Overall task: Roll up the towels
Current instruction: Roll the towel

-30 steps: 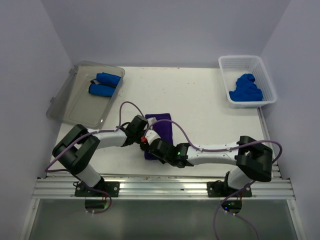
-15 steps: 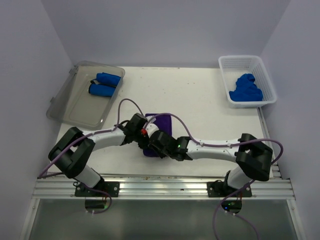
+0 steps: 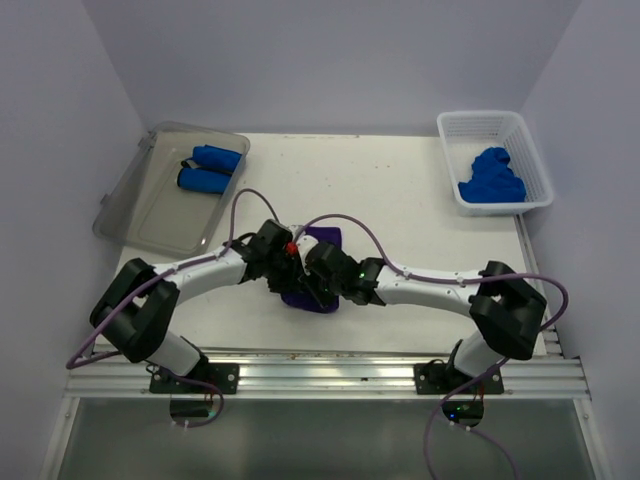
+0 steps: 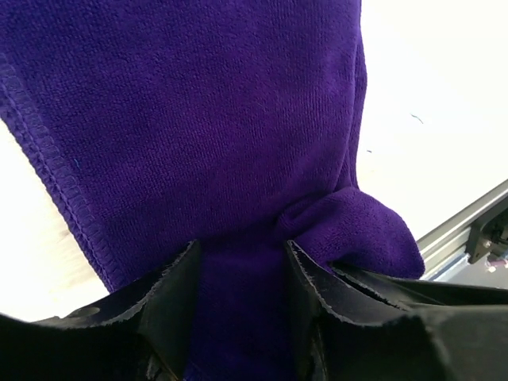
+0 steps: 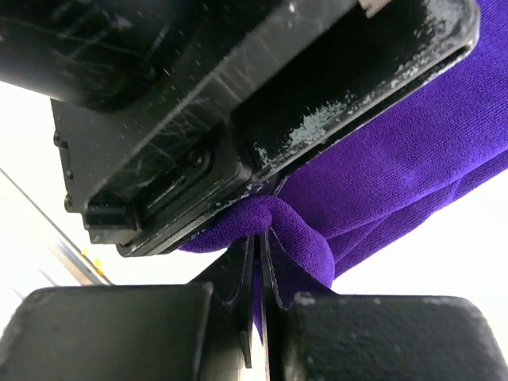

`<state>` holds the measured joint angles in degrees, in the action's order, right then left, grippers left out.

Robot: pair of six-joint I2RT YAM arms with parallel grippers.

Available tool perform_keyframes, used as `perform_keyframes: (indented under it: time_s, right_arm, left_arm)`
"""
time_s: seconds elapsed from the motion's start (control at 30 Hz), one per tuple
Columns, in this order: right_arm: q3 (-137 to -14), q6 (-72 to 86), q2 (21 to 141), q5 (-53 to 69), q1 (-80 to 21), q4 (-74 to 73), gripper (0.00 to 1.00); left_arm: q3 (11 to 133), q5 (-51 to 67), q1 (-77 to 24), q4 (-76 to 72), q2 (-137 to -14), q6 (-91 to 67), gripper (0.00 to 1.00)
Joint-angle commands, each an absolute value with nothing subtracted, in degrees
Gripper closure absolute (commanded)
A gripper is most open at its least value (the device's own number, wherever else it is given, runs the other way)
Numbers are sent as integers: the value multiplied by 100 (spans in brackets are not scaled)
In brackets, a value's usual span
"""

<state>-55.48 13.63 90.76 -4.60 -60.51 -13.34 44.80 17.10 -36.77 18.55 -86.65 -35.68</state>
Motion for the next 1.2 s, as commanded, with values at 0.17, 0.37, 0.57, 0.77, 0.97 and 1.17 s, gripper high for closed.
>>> perform_keyframes:
  time_s: [0.17, 0.37, 0.57, 0.77, 0.97, 1.17]
  right_arm:
    - [-5967, 1362, 9553, 359, -5871, -1336, 100]
    - [-6091, 1397, 9843, 641, -5766, -1336, 100]
    - [-6152, 1477, 9931, 844, -5529, -1318, 100]
    - [-6205, 1520, 10054, 1142, -5344, -1310, 100]
    - [-6205, 1696, 10257, 1388, -5142, -1239, 100]
    - [-6161, 1810, 10459, 1591, -5001, -1090, 100]
  left_arm:
    - [4878, 1495, -3525, 2056, -8086, -3577, 50]
    - [4834, 1073, -3437, 2179, -7866, -3648, 50]
    - [4764, 958, -3410, 2241, -7744, -3674, 39]
    - [4702, 598, -3340, 2364, -7498, -3884, 41]
    - [4535, 27, -3305, 2522, -7190, -4104, 49]
    - [4219, -387, -3296, 2444, -6462, -4386, 67]
